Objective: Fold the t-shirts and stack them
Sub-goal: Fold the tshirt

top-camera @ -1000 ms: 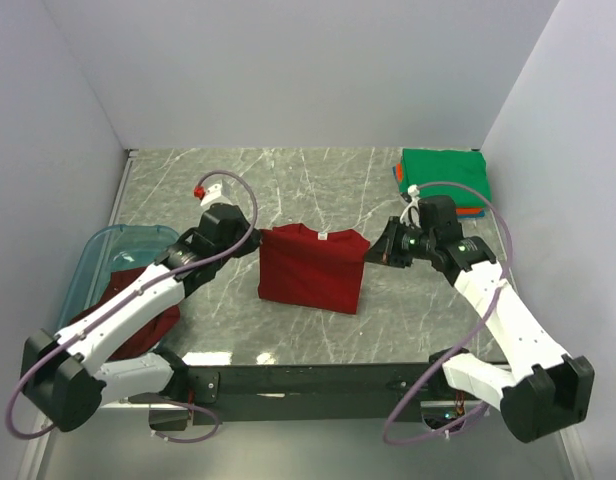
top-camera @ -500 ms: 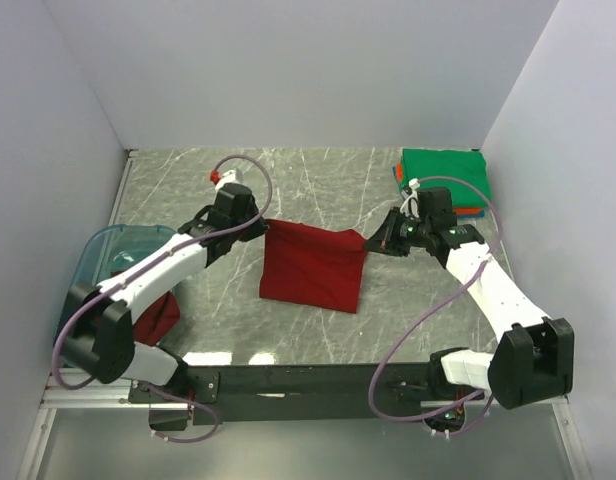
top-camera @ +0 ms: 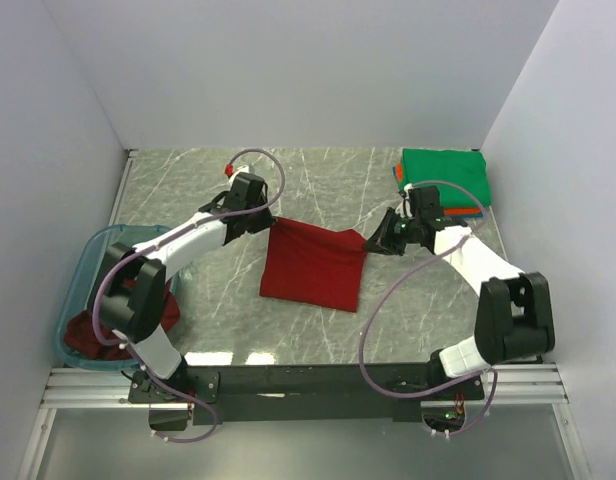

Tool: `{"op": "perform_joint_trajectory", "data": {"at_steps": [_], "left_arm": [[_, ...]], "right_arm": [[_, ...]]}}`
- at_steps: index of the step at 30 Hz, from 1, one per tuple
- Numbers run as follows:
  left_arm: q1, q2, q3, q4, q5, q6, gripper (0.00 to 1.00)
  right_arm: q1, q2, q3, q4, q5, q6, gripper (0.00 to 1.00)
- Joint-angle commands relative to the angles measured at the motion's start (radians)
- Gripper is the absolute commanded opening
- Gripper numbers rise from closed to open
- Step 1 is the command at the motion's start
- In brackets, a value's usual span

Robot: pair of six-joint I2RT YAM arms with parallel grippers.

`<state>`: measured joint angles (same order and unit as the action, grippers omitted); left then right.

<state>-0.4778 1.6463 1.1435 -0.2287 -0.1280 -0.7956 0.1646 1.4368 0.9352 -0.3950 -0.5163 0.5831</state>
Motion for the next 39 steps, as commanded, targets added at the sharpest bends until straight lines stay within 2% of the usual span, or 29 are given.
{"op": "perform_joint_trajectory", "data": {"at_steps": [1,5,7,9,11,12,14,15,16,17,18,19,20,21,27,31,39], "left_arm": [[0.027,0.058,0.076,0.003,-0.033,0.038,0.00],[0.034,0.133,0.139,-0.014,-0.018,0.045,0.01],[0.041,0.170,0.159,-0.006,0.004,0.055,0.06],[0.042,0.207,0.176,-0.001,0.030,0.065,0.08],[0.045,0.230,0.209,-0.009,0.047,0.070,0.11],[0.047,0.239,0.219,-0.009,0.053,0.073,0.12],[0.051,0.260,0.237,-0.004,0.073,0.087,0.19],[0.051,0.271,0.245,-0.004,0.085,0.091,0.25],[0.053,0.276,0.251,-0.009,0.090,0.093,0.40],[0.053,0.277,0.268,-0.021,0.091,0.093,0.43],[0.053,0.276,0.274,-0.035,0.094,0.090,0.50],[0.053,0.252,0.260,-0.026,0.103,0.094,0.99],[0.053,0.233,0.246,-0.017,0.103,0.093,0.99],[0.053,0.209,0.230,-0.009,0.097,0.087,0.99],[0.053,-0.054,0.078,-0.011,0.045,0.078,0.99],[0.053,-0.346,-0.121,-0.015,0.016,0.044,0.99],[0.053,-0.854,-0.410,-0.190,-0.105,-0.103,0.99]], "right_arm": [[-0.014,0.059,0.068,0.042,0.013,0.000,0.00],[-0.016,0.128,0.083,0.080,0.030,0.027,0.02],[-0.017,0.154,0.103,0.082,0.041,0.030,0.06],[-0.017,0.190,0.119,0.084,0.059,0.027,0.08],[-0.017,0.211,0.142,0.085,0.073,0.030,0.14],[-0.016,0.229,0.149,0.085,0.096,0.032,0.21],[-0.017,0.258,0.183,0.074,0.113,0.034,0.27],[-0.016,0.266,0.195,0.068,0.119,0.034,0.35],[-0.017,0.272,0.220,0.059,0.118,0.026,0.41],[-0.017,0.274,0.231,0.048,0.114,0.008,0.48],[-0.017,0.271,0.243,0.029,0.117,-0.002,0.62],[-0.017,0.261,0.246,0.024,0.134,-0.008,0.68],[-0.016,0.229,0.241,0.019,0.143,-0.017,0.80],[-0.013,0.209,0.234,0.018,0.160,-0.022,0.82],[-0.010,0.004,0.113,0.007,0.234,-0.048,0.86],[-0.001,-0.119,-0.019,0.010,0.262,-0.058,0.88],[0.049,-0.283,-0.203,0.021,0.314,-0.042,0.89]]}}
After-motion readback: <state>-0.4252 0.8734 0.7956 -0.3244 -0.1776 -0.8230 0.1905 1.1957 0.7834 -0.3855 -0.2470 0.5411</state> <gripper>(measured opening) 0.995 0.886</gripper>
